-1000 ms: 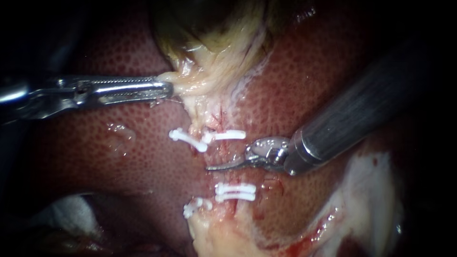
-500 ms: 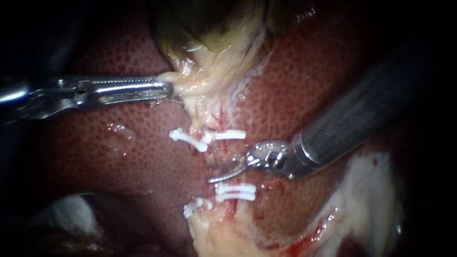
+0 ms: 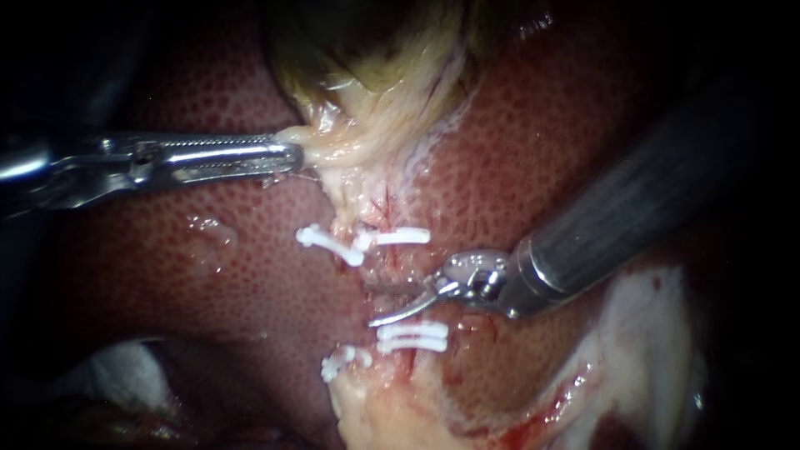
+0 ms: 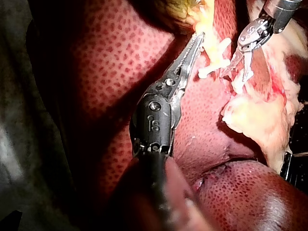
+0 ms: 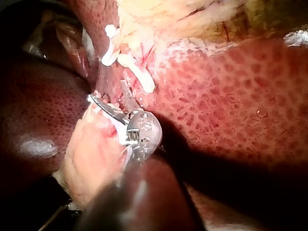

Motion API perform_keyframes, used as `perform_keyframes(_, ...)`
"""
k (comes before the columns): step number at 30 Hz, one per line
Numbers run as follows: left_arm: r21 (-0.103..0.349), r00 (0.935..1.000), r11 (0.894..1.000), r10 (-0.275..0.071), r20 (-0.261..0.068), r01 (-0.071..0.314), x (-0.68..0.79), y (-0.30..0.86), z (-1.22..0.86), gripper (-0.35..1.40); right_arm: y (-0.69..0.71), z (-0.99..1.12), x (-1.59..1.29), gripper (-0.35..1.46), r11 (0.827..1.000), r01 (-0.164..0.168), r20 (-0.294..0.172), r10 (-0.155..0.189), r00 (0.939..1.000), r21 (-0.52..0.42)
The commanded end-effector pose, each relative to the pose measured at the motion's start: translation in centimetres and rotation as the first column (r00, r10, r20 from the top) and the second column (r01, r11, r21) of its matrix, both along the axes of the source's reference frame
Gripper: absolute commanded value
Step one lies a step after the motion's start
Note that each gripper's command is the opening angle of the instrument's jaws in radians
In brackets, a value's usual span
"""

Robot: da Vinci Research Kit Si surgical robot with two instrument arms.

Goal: Go back from the cut right tube

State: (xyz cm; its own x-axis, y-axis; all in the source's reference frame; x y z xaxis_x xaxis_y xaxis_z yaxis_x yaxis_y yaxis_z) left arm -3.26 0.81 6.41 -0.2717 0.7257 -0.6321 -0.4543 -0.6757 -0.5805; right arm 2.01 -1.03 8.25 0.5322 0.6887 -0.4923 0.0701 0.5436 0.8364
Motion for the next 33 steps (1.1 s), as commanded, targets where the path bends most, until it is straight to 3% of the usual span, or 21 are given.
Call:
perform_keyframes(1,0.000,1.0000,1.000,0.001,0.001,-0.001,0.00,0.00,0.00,-0.35,-0.02,-0.03,-0.04,1.28,1.000,0.004,-0.002,-0.004,1.0000,-0.001)
perform_keyframes(3,0.000,1.0000,1.000,0.001,0.001,-0.001,0.01,0.00,0.01,-0.35,-0.05,-0.09,-0.13,1.38,0.999,-0.012,-0.003,0.012,0.9999,-0.044)
perform_keyframes(5,0.000,1.0000,1.000,0.002,0.001,-0.002,0.02,0.01,0.01,-0.35,-0.07,-0.15,-0.22,1.43,0.992,-0.049,0.006,0.050,0.9987,-0.114)
perform_keyframes(7,0.000,1.0000,1.000,0.002,0.002,-0.002,0.02,0.01,0.02,-0.35,-0.05,-0.23,-0.33,1.43,0.984,-0.046,-0.008,0.045,0.9990,-0.170)
perform_keyframes(15,0.000,1.0000,1.000,0.002,0.002,-0.002,0.03,0.02,0.03,-0.35,0.33,-0.60,-0.78,1.43,0.924,-0.067,-0.002,0.071,0.9975,-0.375)
perform_keyframes(21,0.000,1.0000,1.000,0.002,0.002,-0.002,0.04,0.03,0.05,-0.35,0.48,-0.90,-1.03,1.43,0.883,-0.063,0.021,0.081,0.9965,-0.465)
perform_keyframes(27,-0.001,1.0000,1.000,0.002,0.001,-0.002,0.03,0.02,0.07,-0.35,0.62,-1.21,-1.09,1.43,0.848,-0.095,0.040,0.135,0.9901,-0.521)
perform_keyframes(33,-0.008,1.0000,1.000,-0.002,-0.003,0.002,-0.05,-0.03,0.18,-0.35,0.68,-1.36,-1.12,1.43,0.846,-0.116,0.032,0.155,0.9874,-0.521)
